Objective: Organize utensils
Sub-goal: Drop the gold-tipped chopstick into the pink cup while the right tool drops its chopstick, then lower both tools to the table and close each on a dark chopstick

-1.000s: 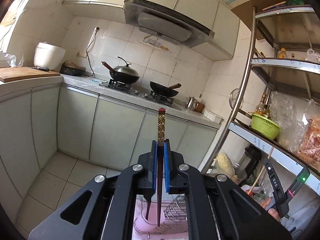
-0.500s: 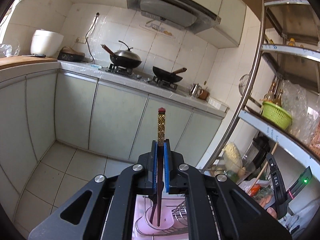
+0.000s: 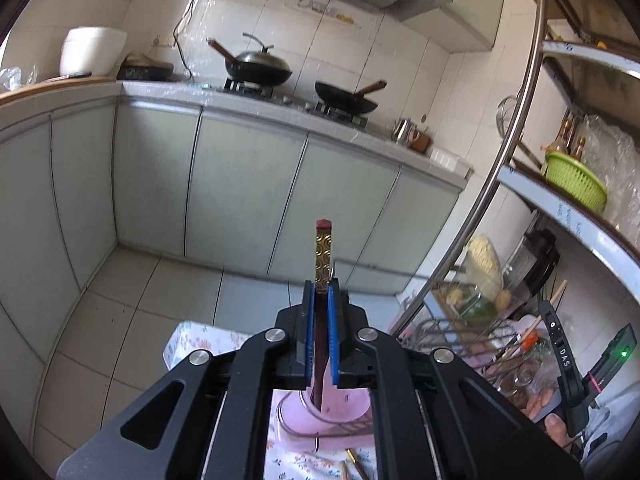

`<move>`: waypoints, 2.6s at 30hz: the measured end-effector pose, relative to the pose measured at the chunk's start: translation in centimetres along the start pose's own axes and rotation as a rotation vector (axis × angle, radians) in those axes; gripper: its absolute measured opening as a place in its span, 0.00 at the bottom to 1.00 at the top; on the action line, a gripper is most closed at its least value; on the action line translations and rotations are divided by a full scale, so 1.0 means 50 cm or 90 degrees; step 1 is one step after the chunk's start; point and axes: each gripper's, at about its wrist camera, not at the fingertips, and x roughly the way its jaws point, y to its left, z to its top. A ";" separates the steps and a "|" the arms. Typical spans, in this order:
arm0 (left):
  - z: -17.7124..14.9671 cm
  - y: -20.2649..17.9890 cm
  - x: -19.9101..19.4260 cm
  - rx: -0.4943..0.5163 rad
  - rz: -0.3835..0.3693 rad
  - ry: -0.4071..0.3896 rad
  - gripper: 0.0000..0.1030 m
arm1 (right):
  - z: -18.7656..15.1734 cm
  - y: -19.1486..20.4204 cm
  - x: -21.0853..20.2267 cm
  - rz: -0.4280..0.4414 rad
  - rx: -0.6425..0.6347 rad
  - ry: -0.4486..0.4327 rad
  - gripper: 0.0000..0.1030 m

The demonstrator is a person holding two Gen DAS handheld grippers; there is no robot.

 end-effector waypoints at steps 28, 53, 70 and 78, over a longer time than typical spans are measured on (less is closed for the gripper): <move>-0.037 0.051 -0.042 -0.073 0.022 0.007 0.34 | -0.041 -0.048 -0.025 0.015 0.064 0.150 0.35; -0.375 0.044 0.020 -0.046 0.025 0.339 0.34 | -0.267 -0.001 -0.115 0.097 0.077 0.490 0.34; -0.485 0.026 0.070 0.014 0.084 0.413 0.06 | -0.434 0.087 -0.124 0.183 0.046 0.692 0.12; -0.474 0.038 0.063 -0.009 0.090 0.398 0.05 | -0.423 0.087 -0.135 0.170 0.045 0.664 0.05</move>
